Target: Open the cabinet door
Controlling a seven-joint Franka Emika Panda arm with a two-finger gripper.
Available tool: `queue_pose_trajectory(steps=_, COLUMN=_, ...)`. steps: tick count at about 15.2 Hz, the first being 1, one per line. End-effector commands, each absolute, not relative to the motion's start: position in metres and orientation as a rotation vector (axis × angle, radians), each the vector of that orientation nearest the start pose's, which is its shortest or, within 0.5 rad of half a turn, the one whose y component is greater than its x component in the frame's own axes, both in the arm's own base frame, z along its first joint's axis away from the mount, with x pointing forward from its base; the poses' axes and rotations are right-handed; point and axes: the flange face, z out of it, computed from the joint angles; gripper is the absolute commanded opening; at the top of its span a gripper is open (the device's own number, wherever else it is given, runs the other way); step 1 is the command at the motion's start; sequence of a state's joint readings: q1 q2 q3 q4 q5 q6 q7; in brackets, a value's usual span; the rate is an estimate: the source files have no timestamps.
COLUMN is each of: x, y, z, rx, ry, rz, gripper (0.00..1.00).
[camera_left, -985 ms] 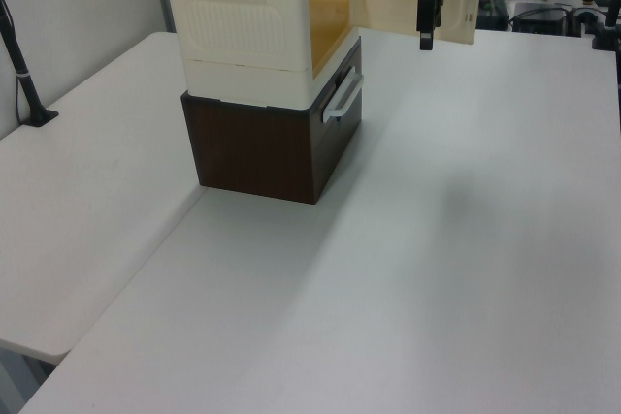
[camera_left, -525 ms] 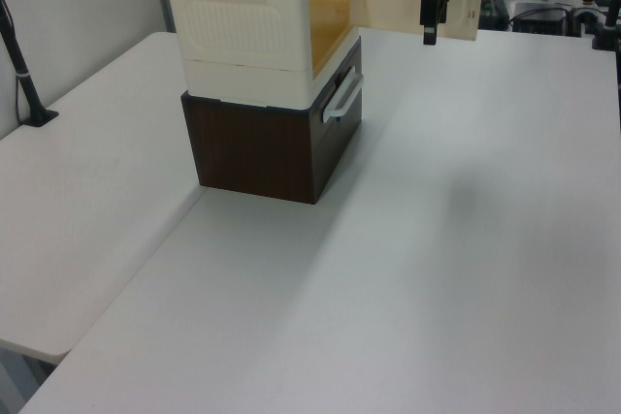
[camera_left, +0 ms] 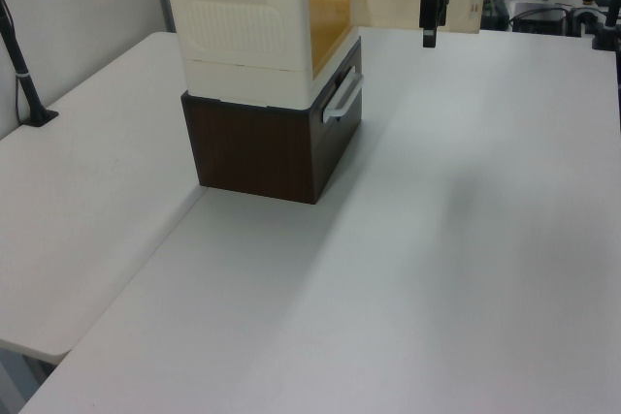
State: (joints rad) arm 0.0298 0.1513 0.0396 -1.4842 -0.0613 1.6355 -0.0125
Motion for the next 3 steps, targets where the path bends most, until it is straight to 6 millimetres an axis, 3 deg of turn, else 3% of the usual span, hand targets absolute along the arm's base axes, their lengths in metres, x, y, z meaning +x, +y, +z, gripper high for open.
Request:
queue_pose_trajectory(steps=1, x=0.5936, y=0.0372, z=0.5835, rx=-3.195, ry=-0.109, rz=0.006, gripper=1.00)
queue_pose_trajectory(steps=3, x=0.5935, y=0.0375, z=0.5835, rx=-3.196, ry=-0.109, rz=0.006, gripper=1.00)
